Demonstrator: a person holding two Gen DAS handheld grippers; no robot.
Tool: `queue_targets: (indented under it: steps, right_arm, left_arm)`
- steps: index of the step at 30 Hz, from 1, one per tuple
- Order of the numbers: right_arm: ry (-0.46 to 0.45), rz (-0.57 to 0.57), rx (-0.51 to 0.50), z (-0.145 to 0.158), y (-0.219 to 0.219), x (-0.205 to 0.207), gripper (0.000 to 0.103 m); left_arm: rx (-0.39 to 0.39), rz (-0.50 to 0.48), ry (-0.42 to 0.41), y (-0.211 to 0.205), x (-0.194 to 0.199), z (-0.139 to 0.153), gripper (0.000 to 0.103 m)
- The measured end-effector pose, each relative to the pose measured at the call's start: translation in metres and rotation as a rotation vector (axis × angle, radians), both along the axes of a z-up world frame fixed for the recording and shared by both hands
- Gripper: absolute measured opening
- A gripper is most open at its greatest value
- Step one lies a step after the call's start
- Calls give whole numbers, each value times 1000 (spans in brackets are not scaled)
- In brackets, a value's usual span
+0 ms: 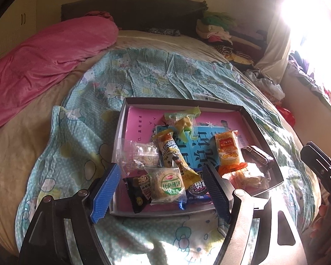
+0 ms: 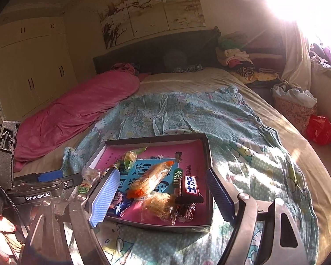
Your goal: Organize snacks
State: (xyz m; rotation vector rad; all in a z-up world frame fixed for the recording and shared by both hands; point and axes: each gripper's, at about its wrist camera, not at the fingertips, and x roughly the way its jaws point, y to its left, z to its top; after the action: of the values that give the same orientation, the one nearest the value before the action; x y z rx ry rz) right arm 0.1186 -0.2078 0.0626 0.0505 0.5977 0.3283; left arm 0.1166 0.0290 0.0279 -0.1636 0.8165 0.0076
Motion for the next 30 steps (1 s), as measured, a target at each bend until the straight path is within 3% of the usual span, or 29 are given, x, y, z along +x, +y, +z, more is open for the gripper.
queue_targets:
  steps: [9,14,30]
  right_arm:
    - [80,0,-85,-17,4,-32,94]
    - [138,-13,-76,-30,0,-53,94]
    - [151,-22,-118,-34,-2,-85,98]
  left_arm:
    - [17,20,67,-13,-45,-10,78]
    - [43,6,78,-29,-69,-14,78]
    - [76,-18,114,-47,-87,-16,78]
